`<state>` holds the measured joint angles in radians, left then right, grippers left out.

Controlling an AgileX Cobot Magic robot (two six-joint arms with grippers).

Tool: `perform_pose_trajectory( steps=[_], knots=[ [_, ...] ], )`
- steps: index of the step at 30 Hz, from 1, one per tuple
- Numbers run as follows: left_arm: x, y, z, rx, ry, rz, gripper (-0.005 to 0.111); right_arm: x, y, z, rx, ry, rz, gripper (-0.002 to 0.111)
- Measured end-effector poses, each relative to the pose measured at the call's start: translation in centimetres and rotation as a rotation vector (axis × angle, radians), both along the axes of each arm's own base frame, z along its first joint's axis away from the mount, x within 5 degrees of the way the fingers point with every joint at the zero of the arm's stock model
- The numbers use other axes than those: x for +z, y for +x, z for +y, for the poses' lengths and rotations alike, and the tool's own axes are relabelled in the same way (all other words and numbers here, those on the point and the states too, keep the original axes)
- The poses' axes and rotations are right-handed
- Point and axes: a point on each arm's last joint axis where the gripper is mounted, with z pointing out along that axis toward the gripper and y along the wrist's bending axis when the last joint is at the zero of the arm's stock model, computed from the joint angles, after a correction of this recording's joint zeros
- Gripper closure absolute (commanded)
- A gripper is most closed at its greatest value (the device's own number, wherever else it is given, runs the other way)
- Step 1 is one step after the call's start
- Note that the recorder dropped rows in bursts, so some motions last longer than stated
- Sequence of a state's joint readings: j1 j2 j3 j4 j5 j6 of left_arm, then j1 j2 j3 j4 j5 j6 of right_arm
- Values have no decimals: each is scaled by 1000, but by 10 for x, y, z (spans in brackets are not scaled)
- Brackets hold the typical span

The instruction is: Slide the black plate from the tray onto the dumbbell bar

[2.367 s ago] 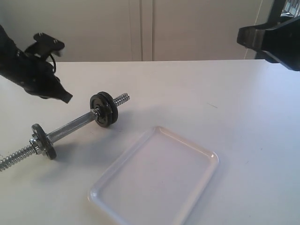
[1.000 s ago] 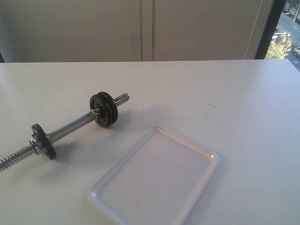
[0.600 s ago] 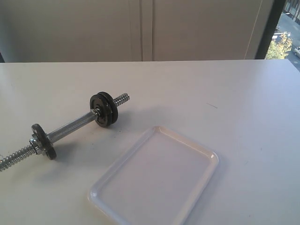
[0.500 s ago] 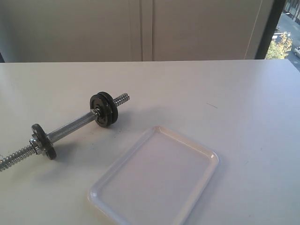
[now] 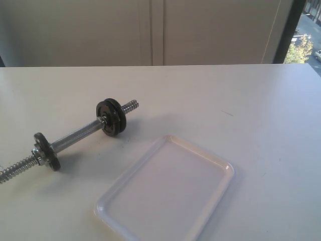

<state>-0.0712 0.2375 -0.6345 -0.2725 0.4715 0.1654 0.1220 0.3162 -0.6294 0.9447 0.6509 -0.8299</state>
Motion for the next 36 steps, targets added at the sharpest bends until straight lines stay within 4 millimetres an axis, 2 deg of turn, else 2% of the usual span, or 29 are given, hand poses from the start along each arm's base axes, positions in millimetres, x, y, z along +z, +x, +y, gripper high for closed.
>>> perform_pose_trajectory(
  steps=[6, 12, 15, 19, 28, 32, 36],
  knots=[
    [-42, 4, 6, 173, -71, -18, 107, 0, 0, 0, -1, -2, 0, 108],
    [-92, 7, 10, 236, -130, -33, 107, 0, 0, 0, -1, -3, 0, 108],
    [-109, 10, 10, 239, -140, 7, 107, 0, 0, 0, 0, -4, 1, 108],
    [-120, 13, 10, 242, -145, 36, 107, 0, 0, 0, 0, -4, 1, 108],
    [-123, 13, 11, 236, -152, 0, 107, 0, 0, 0, 0, -4, 1, 108],
    [-132, 16, 12, 216, -157, -12, 107, 0, 0, 0, 0, -4, 1, 108],
    [-152, 19, 12, 211, -158, 12, 107, 0, 0, 0, 0, -4, 1, 108]
  ],
)
